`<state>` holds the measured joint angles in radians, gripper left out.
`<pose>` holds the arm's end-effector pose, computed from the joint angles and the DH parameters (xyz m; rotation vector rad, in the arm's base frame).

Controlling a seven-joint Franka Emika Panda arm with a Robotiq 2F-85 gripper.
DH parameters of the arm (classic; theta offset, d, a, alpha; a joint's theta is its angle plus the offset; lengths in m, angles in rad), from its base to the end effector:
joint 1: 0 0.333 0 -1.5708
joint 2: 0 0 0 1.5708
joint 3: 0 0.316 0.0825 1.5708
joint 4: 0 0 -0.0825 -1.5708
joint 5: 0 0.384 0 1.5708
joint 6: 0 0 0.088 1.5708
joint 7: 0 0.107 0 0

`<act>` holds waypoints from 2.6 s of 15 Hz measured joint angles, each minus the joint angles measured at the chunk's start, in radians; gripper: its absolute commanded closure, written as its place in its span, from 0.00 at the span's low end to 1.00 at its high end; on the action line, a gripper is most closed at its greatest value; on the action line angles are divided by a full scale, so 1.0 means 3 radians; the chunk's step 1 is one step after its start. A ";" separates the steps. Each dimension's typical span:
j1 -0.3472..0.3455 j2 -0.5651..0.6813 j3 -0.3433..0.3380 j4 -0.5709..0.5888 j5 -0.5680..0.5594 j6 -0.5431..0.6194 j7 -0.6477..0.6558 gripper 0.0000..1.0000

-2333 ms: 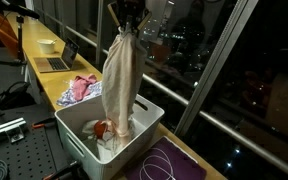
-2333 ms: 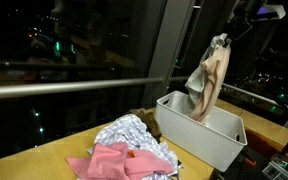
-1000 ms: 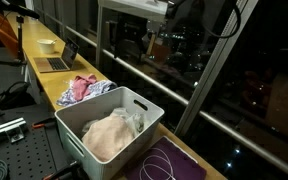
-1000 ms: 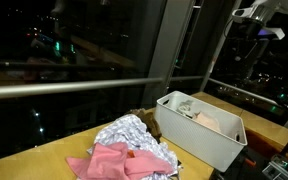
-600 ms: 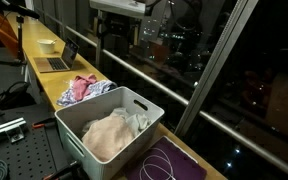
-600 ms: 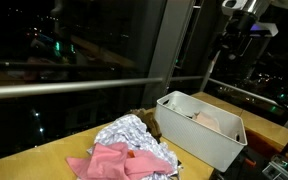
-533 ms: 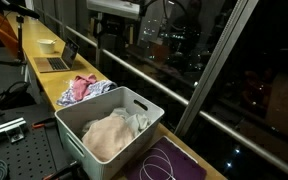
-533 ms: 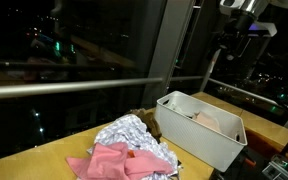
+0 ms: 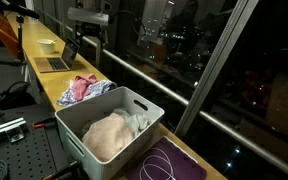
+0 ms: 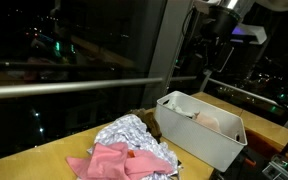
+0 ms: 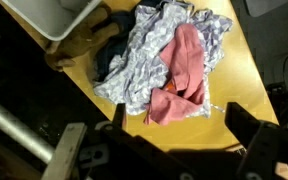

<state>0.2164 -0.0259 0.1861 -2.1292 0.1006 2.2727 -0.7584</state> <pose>0.5066 0.2189 0.4364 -2.6260 -1.6150 -0.2782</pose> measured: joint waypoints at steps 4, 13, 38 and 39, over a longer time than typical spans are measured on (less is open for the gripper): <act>0.0148 0.0509 0.0198 0.0053 -0.0067 0.0390 0.0360 0.00; 0.0238 0.1855 0.0344 0.0629 -0.0425 0.0808 0.0692 0.00; -0.0481 0.0940 0.0434 0.0028 -0.0493 0.0808 0.0615 0.96; -0.0508 0.0784 0.0430 0.0016 -0.0424 0.0751 0.0576 0.96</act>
<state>0.0640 0.2092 0.3151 -2.1246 -0.0267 2.4981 -0.5855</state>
